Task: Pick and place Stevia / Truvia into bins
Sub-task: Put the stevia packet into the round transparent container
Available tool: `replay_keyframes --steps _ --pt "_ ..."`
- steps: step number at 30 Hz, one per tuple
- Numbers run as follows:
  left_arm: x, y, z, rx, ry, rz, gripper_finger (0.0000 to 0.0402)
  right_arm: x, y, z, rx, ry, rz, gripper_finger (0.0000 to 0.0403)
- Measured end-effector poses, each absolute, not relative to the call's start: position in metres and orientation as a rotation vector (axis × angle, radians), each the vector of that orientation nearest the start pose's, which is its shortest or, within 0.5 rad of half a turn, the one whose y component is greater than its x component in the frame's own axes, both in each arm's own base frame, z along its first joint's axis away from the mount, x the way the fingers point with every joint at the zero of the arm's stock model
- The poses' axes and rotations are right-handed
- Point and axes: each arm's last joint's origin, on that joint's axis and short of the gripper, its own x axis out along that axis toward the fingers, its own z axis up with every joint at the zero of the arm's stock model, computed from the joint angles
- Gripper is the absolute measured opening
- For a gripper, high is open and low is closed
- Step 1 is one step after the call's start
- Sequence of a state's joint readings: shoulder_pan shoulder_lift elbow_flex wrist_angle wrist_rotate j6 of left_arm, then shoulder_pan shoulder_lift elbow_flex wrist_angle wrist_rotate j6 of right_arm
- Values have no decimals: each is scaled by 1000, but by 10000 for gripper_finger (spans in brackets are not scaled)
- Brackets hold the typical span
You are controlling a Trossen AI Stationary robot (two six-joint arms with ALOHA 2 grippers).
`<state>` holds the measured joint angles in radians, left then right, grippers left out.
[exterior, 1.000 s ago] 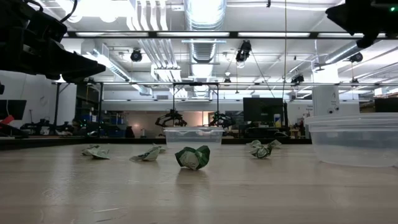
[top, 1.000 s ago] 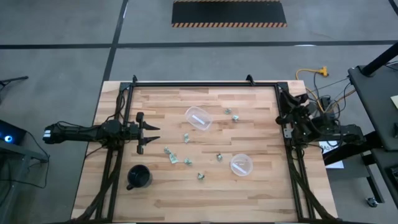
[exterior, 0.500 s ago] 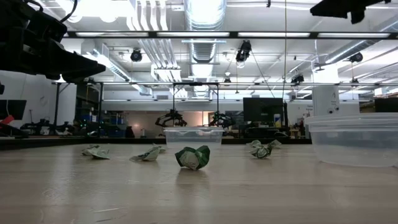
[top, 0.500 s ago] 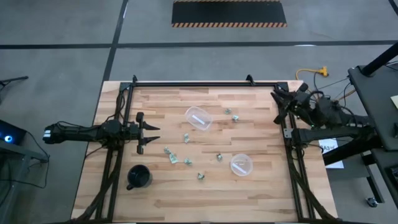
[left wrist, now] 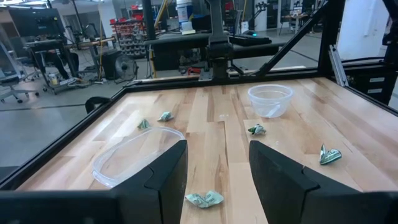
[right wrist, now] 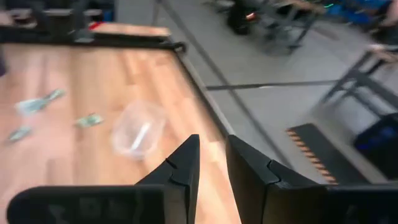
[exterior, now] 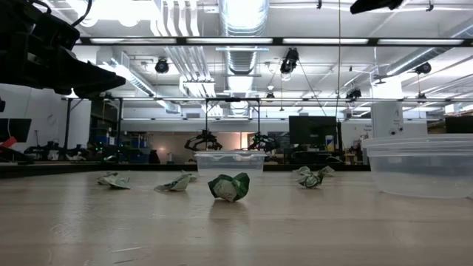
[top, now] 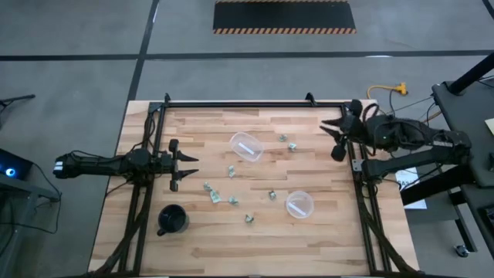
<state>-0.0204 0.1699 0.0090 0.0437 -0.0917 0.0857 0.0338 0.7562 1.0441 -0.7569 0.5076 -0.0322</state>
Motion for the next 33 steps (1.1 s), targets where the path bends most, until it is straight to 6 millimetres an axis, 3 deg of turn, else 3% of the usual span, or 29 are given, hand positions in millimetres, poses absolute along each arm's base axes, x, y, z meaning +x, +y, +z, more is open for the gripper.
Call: replay_keyframes --steps 5,10,23,33 --pt "107 1 157 92 120 67 155 141 -11 370 -150 580 -379 68" --pt "107 0 157 92 120 66 155 149 -24 365 -105 642 -400 68" --pt "107 0 157 92 120 66 155 160 -94 311 73 779 -315 68" --pt "107 0 157 92 120 66 155 181 -127 268 103 915 -185 68"
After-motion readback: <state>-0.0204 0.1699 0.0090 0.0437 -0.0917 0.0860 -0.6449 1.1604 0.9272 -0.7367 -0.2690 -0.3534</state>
